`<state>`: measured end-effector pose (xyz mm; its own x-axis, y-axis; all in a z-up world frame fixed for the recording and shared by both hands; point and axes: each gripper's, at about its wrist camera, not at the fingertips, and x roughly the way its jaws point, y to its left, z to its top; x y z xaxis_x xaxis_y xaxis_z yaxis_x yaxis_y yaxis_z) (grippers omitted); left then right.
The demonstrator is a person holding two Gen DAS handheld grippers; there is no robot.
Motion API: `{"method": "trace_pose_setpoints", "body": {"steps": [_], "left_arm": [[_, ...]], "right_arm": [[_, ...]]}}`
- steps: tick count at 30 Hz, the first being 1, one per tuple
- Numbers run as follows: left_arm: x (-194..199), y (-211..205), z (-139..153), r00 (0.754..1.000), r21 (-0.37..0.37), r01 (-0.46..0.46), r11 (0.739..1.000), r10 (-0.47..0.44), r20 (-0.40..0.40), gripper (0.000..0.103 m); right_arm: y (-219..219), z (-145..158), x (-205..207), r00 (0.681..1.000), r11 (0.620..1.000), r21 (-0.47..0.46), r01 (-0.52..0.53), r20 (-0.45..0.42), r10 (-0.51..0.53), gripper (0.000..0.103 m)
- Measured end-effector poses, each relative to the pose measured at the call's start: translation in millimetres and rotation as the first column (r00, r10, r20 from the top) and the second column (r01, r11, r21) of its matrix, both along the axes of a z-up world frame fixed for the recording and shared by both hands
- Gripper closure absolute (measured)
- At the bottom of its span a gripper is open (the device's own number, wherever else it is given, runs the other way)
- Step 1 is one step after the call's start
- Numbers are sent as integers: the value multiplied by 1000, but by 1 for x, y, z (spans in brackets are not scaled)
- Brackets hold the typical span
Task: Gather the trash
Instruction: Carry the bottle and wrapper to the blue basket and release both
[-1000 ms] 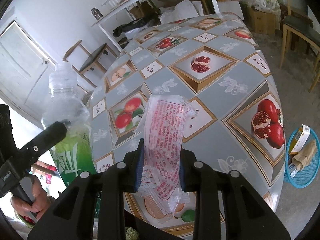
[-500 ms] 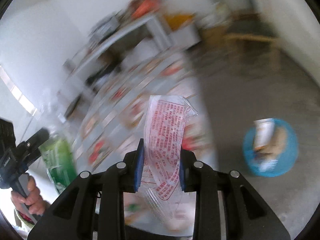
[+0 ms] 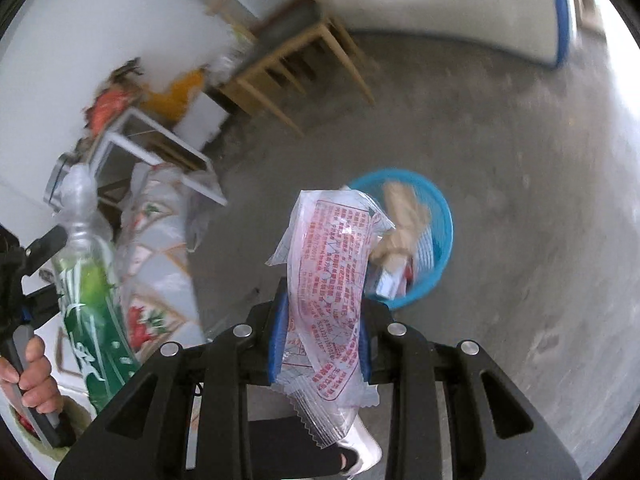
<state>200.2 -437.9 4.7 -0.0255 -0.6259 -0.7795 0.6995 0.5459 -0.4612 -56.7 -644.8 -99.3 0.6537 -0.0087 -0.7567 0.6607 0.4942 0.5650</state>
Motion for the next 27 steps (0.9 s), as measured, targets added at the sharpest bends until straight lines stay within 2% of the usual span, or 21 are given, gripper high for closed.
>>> {"method": "trace_pose_setpoints", "body": {"steps": [4,8,10,11,12,13,15,17,19,23,27], "left_arm": [[13,-64,-58,998,136,42,990,-36,-46,36],[24,-110,-99,995,211,54,976,-36,-89,36],[28,-128,-113,996,214,44,976,-25,-90,31],[31,-133,-117,996,214,40,976,-22,-86,20],[33,-137,-123,997,222,30,975,-13,-78,19],[33,-139,-126,997,225,29,974,-12,-79,19],[26,-141,-128,995,221,38,975,-16,-99,19],[23,-134,-120,992,188,48,981,-25,-122,19],[24,-130,-106,993,160,62,985,-46,-105,19],[13,-113,-79,996,115,90,989,-86,-37,19],[12,-100,-62,996,81,90,993,-90,-7,19]], "right_arm": [[-29,-61,28,999,993,113,21,-43,-16,75],[-61,-107,50,995,983,167,73,-77,-61,73],[-75,-125,62,993,982,164,92,-94,-77,63],[-81,-135,71,991,980,174,94,-111,-76,57],[-87,-146,75,988,977,186,104,-136,-79,48],[-93,-160,81,984,973,200,111,-162,-79,47],[-99,-178,89,975,973,212,96,-218,-49,46],[-102,-183,91,966,978,188,88,-254,-38,46],[-102,-184,91,962,985,153,82,-271,-38,40],[-101,-179,83,966,988,121,92,-253,-59,35],[-105,-175,78,970,988,117,103,-230,-74,35]]}}
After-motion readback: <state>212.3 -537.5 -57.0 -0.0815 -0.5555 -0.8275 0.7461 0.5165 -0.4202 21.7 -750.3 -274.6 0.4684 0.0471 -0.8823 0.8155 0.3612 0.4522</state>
